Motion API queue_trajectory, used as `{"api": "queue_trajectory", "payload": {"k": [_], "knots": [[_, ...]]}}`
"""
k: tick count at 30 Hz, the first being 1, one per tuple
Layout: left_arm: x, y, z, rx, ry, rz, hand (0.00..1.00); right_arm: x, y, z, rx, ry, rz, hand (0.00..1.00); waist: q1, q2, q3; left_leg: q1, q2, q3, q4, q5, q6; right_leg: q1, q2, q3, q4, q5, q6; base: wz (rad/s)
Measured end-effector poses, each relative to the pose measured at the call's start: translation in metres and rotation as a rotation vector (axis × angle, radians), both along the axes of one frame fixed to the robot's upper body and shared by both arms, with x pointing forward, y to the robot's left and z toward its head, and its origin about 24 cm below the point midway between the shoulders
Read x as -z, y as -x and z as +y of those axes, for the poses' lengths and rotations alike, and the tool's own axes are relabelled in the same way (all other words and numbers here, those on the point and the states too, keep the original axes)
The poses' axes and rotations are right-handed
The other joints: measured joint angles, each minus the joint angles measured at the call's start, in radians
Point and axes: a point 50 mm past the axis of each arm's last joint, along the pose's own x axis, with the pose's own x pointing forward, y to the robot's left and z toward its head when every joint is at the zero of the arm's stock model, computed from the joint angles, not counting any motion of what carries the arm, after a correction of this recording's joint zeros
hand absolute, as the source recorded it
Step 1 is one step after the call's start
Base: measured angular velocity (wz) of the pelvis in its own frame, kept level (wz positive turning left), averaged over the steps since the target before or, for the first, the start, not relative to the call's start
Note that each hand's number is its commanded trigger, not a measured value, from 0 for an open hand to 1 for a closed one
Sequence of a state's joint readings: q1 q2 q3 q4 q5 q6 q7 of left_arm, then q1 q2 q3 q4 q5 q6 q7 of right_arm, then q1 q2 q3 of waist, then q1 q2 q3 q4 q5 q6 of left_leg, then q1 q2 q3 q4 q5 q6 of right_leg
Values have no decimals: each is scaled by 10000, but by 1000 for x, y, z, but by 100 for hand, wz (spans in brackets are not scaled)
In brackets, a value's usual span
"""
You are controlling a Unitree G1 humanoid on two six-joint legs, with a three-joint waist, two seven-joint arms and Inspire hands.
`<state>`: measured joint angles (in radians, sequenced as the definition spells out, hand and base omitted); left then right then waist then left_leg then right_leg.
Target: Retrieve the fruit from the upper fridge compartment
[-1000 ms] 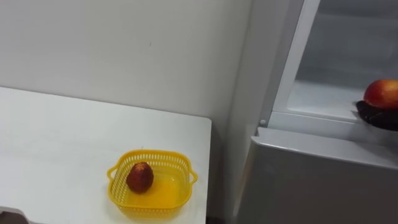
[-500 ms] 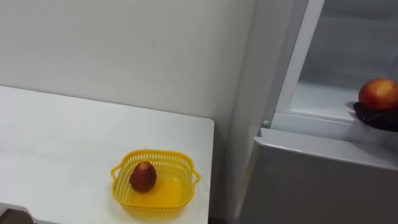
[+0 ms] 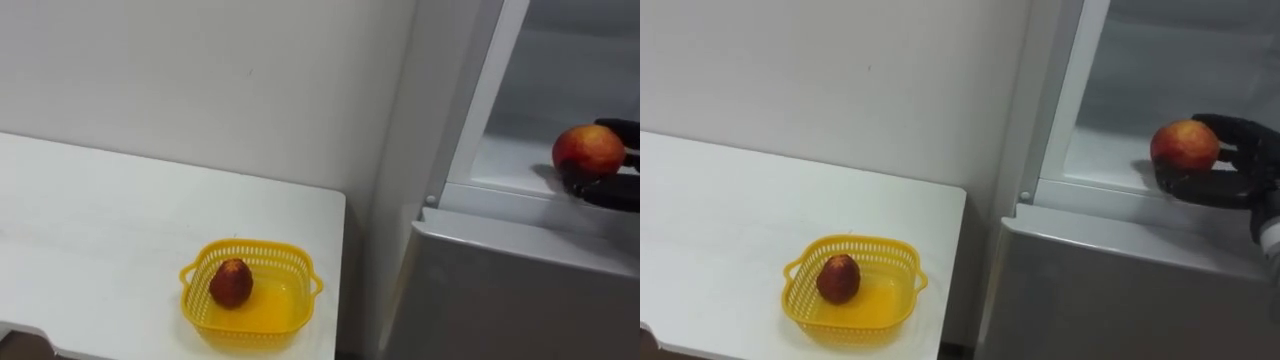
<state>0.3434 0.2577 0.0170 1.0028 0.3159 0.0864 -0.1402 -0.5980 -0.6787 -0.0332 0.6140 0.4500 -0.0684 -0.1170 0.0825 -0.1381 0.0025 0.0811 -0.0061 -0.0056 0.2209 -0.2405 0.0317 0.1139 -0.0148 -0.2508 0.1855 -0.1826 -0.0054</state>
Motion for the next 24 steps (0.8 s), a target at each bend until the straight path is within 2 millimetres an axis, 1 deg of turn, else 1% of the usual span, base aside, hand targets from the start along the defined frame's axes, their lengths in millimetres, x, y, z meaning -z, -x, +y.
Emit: {"api": "queue_trajectory", "payload": {"k": [3, 6, 8, 11, 12, 14, 16, 17, 19, 21, 24], "knots": [[0, 1, 0, -13, -2, 23, 0, -2, -1, 4, -165, 198, -19, 100, 29, 5, 3, -11, -4, -15, 8, 0, 0, -3, 6, -17, -5, 0, 0, 1], [0, -5, 0, 29, -1, -109, 0, -2, -1, 4, -136, 195, -59, 100, 33, 27, 8, -12, -7, -18, 21, 0, 0, 3, -2, -12, -11, 0, 0, 0], [0, -8, 0, 56, -5, -205, 0, -6, -3, 5, -155, 197, -166, 100, 57, 82, 22, -9, -13, -34, 26, 0, 1, 11, -5, -11, -11, 0, 0, 3], [0, -8, 0, 58, -19, -203, 0, -9, -3, 7, -247, 349, -248, 100, 22, 176, 1, -2, -43, -51, 31, 1, 2, 27, -10, -14, -17, 0, 0, 0], [0, -9, -1, 58, -23, -228, 0, -11, -3, 9, -317, 401, -328, 100, 19, 226, 18, -3, -46, -57, 32, 2, 3, 31, -14, -7, -16, 0, 0, 0], [1, -10, -1, 107, -58, -251, 0, -14, -4, 12, -445, 371, -490, 100, -116, 305, 29, -39, -57, -119, 79, 2, 3, 34, -21, -25, -20, 0, 0, 8], [1, -9, -3, 223, -90, -235, 0, -17, -6, 24, -779, 136, -857, 100, -250, 443, 16, -70, -63, -151, 148, 2, 3, 47, -26, -35, -7, 0, 0, 7], [1, -10, -3, 240, -97, -251, 0, -19, -6, 28, -881, 100, -972, 100, -267, 475, 17, -76, -62, -140, 152, 2, 3, 42, -24, -32, -5, 0, 0, 0], [1, -14, -3, 262, -84, -349, 0, -25, -4, 40, -1245, 197, -1405, 100, -277, 553, -18, -152, -59, -125, 173, 6, -2, -34, -25, -25, 11, -4, -5, 0], [2, -16, -3, 278, -90, -367, 0, -29, 1, 50, -1477, 335, -1760, 100, -284, 570, -32, -124, -57, -101, 189, 15, -6, -35, -26, -25, 8, -7, -9, 0], [2, -15, -4, 259, -71, -366, 0, -31, 12, 74, -2189, 411, -2401, 100, -273, 571, -32, -70, -53, -101, 198, 15, -6, 35, -25, -24, -4, -6, -9, 0]]}}
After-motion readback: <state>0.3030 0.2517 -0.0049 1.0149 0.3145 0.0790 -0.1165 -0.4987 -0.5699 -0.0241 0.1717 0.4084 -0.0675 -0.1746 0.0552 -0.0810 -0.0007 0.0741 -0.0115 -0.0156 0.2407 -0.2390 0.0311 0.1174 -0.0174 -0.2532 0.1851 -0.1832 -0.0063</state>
